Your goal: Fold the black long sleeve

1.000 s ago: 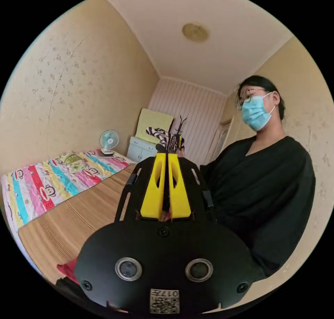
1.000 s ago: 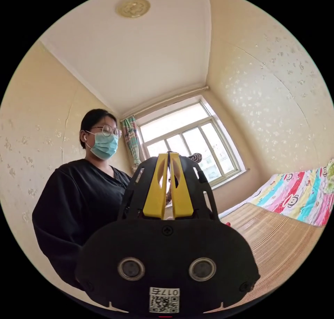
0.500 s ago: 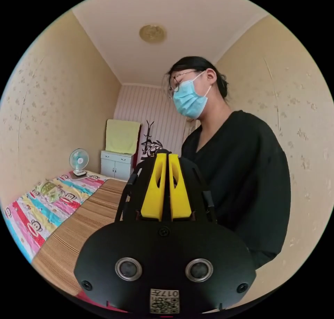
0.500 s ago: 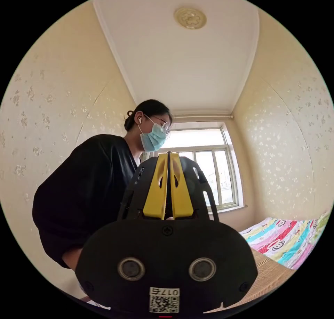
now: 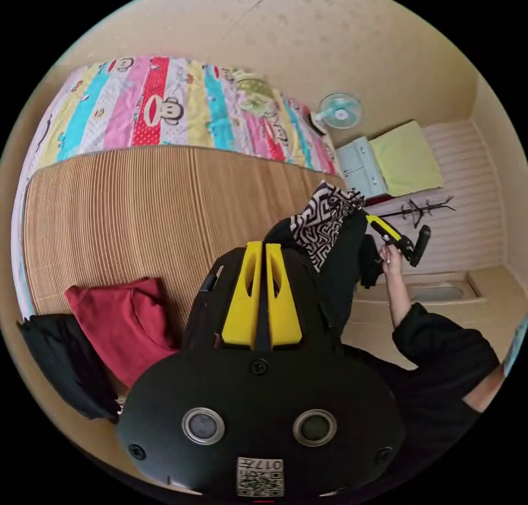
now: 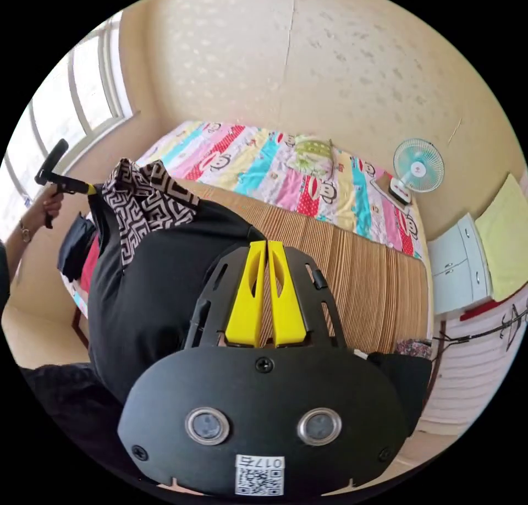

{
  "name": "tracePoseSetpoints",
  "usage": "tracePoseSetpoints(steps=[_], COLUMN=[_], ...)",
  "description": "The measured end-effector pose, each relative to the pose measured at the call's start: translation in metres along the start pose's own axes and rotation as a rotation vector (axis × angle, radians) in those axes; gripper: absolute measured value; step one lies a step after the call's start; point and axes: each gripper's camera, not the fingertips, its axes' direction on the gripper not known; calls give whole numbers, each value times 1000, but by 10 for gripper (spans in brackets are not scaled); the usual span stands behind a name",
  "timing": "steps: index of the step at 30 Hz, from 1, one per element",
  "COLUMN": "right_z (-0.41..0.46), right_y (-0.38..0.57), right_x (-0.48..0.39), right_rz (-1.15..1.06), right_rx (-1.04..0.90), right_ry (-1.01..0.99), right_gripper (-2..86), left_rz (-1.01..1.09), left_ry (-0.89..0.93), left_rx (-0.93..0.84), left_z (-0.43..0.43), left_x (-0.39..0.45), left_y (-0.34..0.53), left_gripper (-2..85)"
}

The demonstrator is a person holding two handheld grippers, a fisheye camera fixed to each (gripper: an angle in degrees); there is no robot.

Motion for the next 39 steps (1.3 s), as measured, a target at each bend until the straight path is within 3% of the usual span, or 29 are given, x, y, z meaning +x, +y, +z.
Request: tracePoseSetpoints(steps=[2, 5, 8, 10, 14, 18, 24, 26, 29, 33, 36, 39], right_z=[75, 168, 186, 182, 188, 219, 278, 272, 283, 276, 262, 250], right_y=[-20, -43, -50, -42, 12, 85, 184, 203, 216, 225, 220, 217], right_x=[4, 12, 27, 32, 7, -42, -83, -72, -41, -26, -20, -18], right_rz=[115, 196, 221, 225, 122, 26, -45, 29, 221, 192, 160, 132], right_rx=[-83, -263, -214, -163, -225, -431, -734, -645, -761, -793, -751, -729], right_ry=[-41, -21, -65, -123, -242, -308, -275, -314, -365, -300, -279, -257], right_gripper=[3, 4, 5, 7, 12, 13, 11, 9, 7, 6, 6, 5], left_rz=[-101, -257, -329, -272, -173, -139, -123, -74, -135, -228, -393, -569], left_ry=[-16, -45, -92, -69, -81, -127, -351, -378, -340, -261, -241, -345], left_rx=[-78, -30, 204, 207, 0, -108, -370, -350, -378, -353, -202, -37], left_z=[61, 91, 76, 84, 142, 176, 235, 232, 223, 201, 156, 100], left_x=[-48, -100, -119, -118, -104, -84, -69, -64, -74, -96, -130, -165], left_y=[-43, -64, -32, -8, 78, 157, 249, 268, 281, 300, 324, 354], left_gripper=[-2, 28, 47, 60, 70, 69, 42, 27, 18, 18, 26, 57])
